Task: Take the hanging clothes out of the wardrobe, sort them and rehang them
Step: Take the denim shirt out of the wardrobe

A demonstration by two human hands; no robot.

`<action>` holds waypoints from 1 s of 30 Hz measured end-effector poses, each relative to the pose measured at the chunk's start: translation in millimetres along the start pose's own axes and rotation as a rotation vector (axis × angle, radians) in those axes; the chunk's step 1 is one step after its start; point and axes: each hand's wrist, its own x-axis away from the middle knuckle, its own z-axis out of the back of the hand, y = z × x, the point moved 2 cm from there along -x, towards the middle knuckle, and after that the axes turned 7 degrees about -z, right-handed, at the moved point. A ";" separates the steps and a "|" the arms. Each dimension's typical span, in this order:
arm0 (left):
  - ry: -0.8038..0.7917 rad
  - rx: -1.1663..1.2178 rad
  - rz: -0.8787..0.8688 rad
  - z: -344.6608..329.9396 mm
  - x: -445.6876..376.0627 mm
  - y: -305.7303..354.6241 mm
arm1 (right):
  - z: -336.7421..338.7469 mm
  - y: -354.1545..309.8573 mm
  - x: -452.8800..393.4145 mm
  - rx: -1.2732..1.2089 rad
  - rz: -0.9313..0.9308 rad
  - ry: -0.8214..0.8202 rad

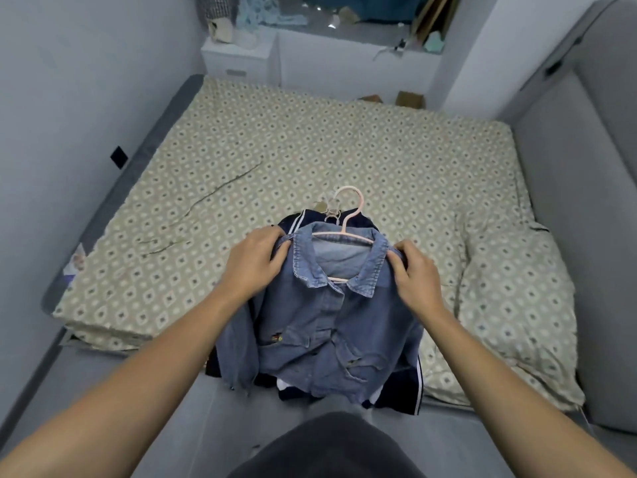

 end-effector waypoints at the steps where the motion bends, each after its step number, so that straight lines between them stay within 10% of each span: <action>1: -0.032 0.002 0.006 -11.6 -14.7 -7.0 | -6.7 7.4 -17.2 -0.004 -0.017 -0.017; 17: -0.258 0.004 0.462 -186.9 -167.9 -105.2 | -146.6 100.1 -245.0 0.307 -0.085 -0.384; 30: -0.103 -0.319 0.608 -11.2 -27.1 -108.4 | -193.3 -115.3 -180.6 0.216 0.551 -0.508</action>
